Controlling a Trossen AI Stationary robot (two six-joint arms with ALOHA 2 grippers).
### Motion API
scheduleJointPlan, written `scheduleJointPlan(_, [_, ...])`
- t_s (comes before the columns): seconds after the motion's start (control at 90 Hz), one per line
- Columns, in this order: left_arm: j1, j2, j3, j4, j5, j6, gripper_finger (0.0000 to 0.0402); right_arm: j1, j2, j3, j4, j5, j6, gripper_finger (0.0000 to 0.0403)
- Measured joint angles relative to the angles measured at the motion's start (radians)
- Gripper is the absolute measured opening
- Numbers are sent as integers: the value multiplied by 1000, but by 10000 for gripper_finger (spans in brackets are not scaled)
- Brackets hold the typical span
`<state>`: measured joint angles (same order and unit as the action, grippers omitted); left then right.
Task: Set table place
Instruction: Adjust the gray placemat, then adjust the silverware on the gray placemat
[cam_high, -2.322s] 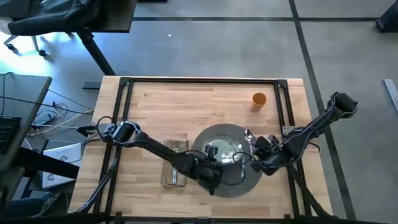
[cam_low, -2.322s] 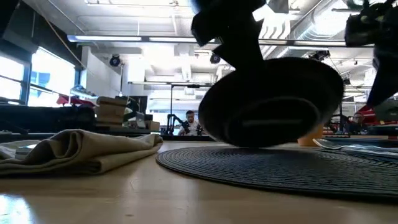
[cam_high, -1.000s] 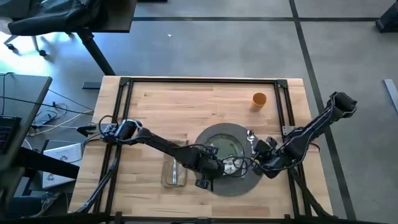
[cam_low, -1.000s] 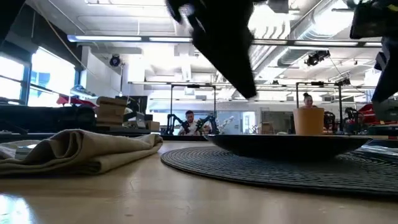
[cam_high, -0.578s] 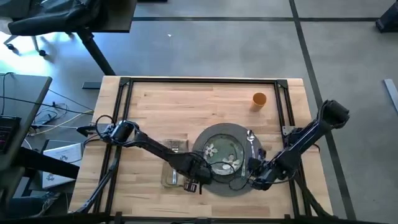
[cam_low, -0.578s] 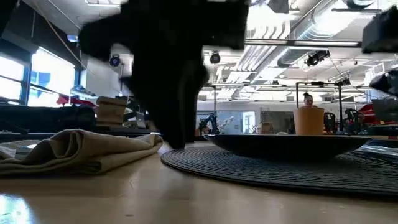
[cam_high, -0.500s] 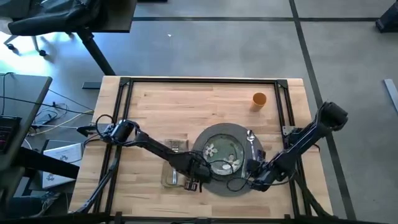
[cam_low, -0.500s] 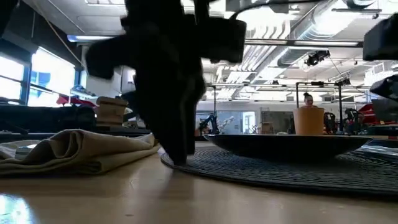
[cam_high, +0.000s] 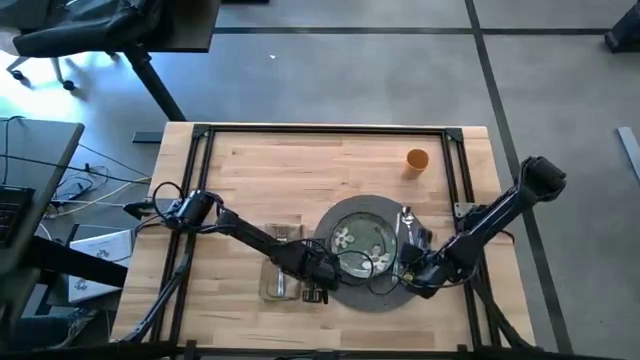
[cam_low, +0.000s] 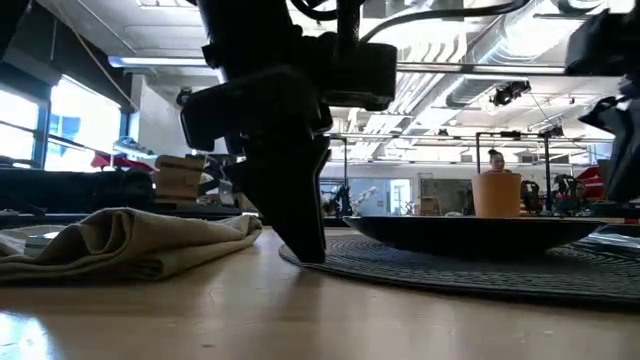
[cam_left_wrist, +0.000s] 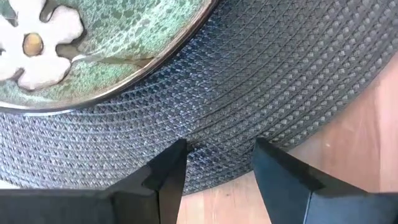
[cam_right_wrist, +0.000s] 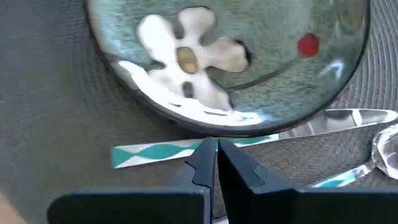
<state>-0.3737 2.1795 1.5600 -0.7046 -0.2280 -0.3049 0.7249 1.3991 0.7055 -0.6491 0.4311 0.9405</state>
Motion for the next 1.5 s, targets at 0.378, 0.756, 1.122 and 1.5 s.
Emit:
scheduleJointPlan(0.378, [-33, -10, -2, -155, 1, -99, 161, -85, 9, 0, -35, -48, -71, 0])
scheduleJointPlan(0.756, [-25, -160, -41, -167, -163, -138, 161, -172, 8, 0, -34, -77, -215, 0])
scheduleJointPlan(1.122, [0, -166, -184, 25, -93, -193, 161, -271, 6, -152, 284, -197, -246, 0])
scheduleJointPlan(1.5, [0, -165, -190, 86, -117, -165, 161, -259, 18, -116, 320, -210, -268, 0])
